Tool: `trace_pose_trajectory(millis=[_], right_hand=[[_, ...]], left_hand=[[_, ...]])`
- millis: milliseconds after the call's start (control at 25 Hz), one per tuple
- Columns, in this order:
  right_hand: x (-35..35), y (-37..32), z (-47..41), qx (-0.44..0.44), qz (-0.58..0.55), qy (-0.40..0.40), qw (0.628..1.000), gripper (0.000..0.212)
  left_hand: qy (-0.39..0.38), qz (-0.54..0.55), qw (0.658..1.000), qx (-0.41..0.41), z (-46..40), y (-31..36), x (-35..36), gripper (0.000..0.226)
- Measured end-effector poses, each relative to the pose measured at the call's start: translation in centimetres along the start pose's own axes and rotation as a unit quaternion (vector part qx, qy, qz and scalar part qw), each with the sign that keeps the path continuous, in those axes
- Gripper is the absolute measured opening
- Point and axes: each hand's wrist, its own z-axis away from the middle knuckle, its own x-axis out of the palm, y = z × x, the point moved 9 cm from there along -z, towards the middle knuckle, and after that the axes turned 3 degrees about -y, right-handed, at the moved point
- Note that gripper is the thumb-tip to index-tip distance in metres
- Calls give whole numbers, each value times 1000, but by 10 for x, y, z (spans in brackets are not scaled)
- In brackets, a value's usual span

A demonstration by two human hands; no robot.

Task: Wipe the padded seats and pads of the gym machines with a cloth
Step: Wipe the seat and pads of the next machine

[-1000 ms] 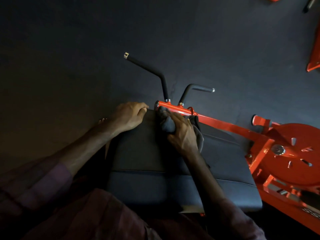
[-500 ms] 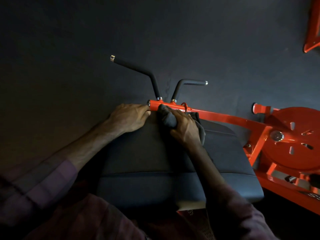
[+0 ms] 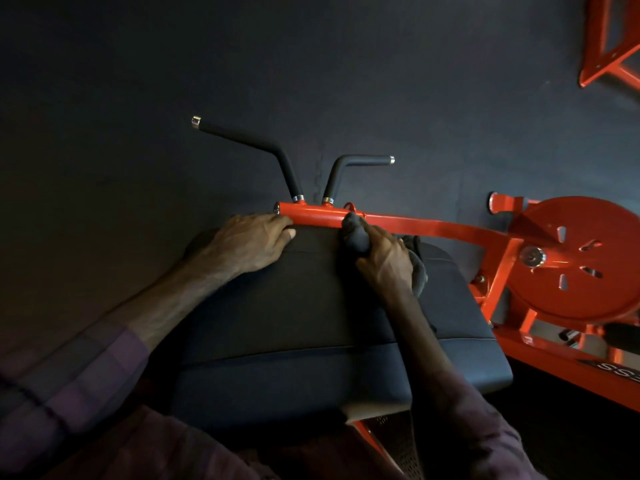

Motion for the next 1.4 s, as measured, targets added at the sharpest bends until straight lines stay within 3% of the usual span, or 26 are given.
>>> trace_pose_trajectory(millis=[160, 320, 520, 640, 720, 880, 1080, 1240, 1400], right_hand=[[7, -29, 15, -113, -44, -40, 992, 74], [-14, 20, -9, 6, -26, -1, 1000, 60], [-4, 4, 13, -62, -54, -29, 996, 75], [-18, 46, -12, 31, -43, -16, 998, 57], [-25, 68, 0, 68, -29, 13, 997, 58], [-9, 50, 9, -3, -56, -17, 998, 72], [-22, 110, -6, 119, -9, -1, 993, 68], [-4, 80, 5, 22, -32, -16, 999, 77], [-26, 129, -29, 105, -33, -32, 993, 72]], left_hand=[[20, -9, 1000, 10, -5, 9, -2, 42], [-7, 8, 1000, 21, -17, 24, 2, 42], [10, 9, 1000, 18, -23, 39, 6, 42], [0, 21, 1000, 21, -31, 49, 8, 42], [7, 25, 999, 24, -31, 53, 8, 42], [23, 30, 998, 42, -37, 62, 11, 41], [18, 36, 997, 59, -45, 74, 12, 39], [24, 36, 997, 56, -49, 77, 14, 39], [5, 42, 998, 56, -57, 77, 19, 40]])
